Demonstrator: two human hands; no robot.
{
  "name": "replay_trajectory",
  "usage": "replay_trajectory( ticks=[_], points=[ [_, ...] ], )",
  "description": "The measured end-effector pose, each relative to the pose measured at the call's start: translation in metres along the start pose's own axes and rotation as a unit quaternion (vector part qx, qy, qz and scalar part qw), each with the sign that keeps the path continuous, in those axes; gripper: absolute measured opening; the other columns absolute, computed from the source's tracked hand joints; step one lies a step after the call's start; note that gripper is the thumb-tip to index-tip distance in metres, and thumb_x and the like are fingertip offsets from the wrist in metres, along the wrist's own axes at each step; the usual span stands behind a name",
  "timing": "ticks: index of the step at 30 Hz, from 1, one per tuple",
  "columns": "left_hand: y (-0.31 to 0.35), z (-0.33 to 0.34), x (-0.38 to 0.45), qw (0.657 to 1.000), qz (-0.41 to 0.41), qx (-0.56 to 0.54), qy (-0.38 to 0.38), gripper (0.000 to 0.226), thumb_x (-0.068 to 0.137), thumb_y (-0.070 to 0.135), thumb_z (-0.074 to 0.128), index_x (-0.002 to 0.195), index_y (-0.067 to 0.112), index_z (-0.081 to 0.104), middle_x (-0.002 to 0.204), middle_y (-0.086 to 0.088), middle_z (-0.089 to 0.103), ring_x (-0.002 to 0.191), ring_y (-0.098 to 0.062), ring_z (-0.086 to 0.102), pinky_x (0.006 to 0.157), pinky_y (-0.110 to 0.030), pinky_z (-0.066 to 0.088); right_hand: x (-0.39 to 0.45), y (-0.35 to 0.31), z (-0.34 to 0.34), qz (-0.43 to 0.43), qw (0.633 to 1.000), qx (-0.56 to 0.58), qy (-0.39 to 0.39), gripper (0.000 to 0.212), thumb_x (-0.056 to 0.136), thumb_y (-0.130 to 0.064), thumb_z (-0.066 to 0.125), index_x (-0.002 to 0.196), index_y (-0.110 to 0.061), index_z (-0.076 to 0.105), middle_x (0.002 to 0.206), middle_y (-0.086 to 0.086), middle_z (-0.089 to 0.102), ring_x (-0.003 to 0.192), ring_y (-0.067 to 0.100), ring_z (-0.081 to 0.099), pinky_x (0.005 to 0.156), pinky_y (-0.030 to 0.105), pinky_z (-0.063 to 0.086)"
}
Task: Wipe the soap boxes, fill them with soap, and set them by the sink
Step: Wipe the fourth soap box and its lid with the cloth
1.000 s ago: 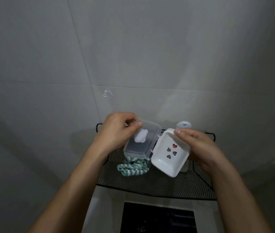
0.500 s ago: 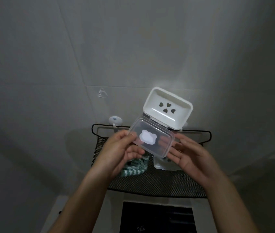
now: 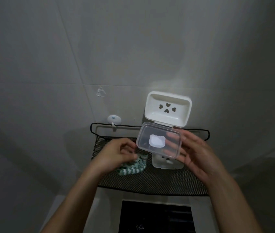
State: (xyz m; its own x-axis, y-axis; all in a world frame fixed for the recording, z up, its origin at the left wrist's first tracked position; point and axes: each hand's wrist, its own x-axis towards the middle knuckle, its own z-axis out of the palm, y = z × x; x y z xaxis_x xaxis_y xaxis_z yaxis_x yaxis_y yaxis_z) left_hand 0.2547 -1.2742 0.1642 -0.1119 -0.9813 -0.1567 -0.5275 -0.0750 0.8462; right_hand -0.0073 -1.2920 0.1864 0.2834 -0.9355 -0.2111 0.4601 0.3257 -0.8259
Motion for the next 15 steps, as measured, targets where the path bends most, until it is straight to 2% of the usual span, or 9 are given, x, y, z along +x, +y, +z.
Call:
replay_trajectory(
  ticks=[2, 3, 5, 7, 12, 15],
  points=[
    [-0.009, 0.006, 0.012, 0.978, -0.014, 0.210, 0.000, 0.045, 0.080, 0.028, 0.079, 0.122, 0.028, 0.065, 0.121, 0.004, 0.066, 0.105, -0.015, 0.063, 0.093, -0.032, 0.051, -0.002, -0.003, 0.001, -0.004, 1.000, -0.018, 0.006, 0.058, 0.054, -0.022, 0.087, 0.109, -0.007, 0.075, 0.116, 0.019, 0.072, 0.096, 0.030, 0.075, 0.064, 0.035, 0.062],
    [-0.013, 0.012, 0.016, 0.965, -0.018, 0.261, -0.018, 0.050, 0.081, 0.027, 0.078, 0.128, 0.028, 0.061, 0.126, 0.005, 0.063, 0.109, -0.015, 0.061, 0.092, -0.029, 0.049, -0.002, -0.004, 0.002, -0.004, 1.000, -0.019, 0.010, 0.065, 0.052, -0.023, 0.087, 0.113, -0.006, 0.072, 0.116, 0.020, 0.072, 0.095, 0.030, 0.075, 0.064, 0.034, 0.062],
    [-0.023, 0.026, 0.024, 0.955, -0.025, 0.291, -0.055, 0.054, 0.081, 0.021, 0.075, 0.132, 0.027, 0.059, 0.127, 0.001, 0.064, 0.112, -0.019, 0.060, 0.090, -0.028, 0.049, -0.003, -0.005, 0.003, -0.002, 1.000, -0.016, 0.017, 0.074, 0.051, -0.023, 0.086, 0.120, -0.003, 0.068, 0.117, 0.020, 0.072, 0.097, 0.031, 0.074, 0.065, 0.034, 0.062],
    [-0.029, 0.035, 0.030, 0.948, -0.030, 0.310, -0.061, 0.054, 0.080, 0.017, 0.074, 0.131, 0.025, 0.058, 0.126, -0.002, 0.066, 0.112, -0.022, 0.061, 0.088, -0.029, 0.049, -0.004, -0.006, 0.002, -0.002, 1.000, -0.019, 0.020, 0.073, 0.053, -0.023, 0.085, 0.121, -0.002, 0.066, 0.118, 0.019, 0.072, 0.100, 0.032, 0.074, 0.067, 0.035, 0.062],
    [-0.036, 0.039, 0.039, 0.934, -0.035, 0.350, -0.065, 0.047, 0.082, 0.017, 0.070, 0.128, 0.023, 0.061, 0.121, -0.005, 0.068, 0.111, -0.025, 0.062, 0.085, -0.028, 0.048, -0.004, -0.005, 0.000, 0.003, 1.000, -0.012, 0.028, 0.056, 0.069, -0.014, 0.078, 0.122, 0.000, 0.066, 0.116, 0.018, 0.073, 0.102, 0.032, 0.073, 0.070, 0.037, 0.064],
    [-0.040, 0.039, 0.040, 0.938, -0.046, 0.340, -0.048, 0.034, 0.084, 0.018, 0.068, 0.117, 0.015, 0.065, 0.117, -0.009, 0.068, 0.106, -0.026, 0.064, 0.080, -0.028, 0.047, -0.004, -0.004, -0.001, 0.005, 1.000, -0.002, 0.030, 0.047, 0.077, -0.008, 0.073, 0.122, 0.005, 0.064, 0.117, 0.020, 0.072, 0.106, 0.032, 0.072, 0.073, 0.039, 0.064]
  ],
)
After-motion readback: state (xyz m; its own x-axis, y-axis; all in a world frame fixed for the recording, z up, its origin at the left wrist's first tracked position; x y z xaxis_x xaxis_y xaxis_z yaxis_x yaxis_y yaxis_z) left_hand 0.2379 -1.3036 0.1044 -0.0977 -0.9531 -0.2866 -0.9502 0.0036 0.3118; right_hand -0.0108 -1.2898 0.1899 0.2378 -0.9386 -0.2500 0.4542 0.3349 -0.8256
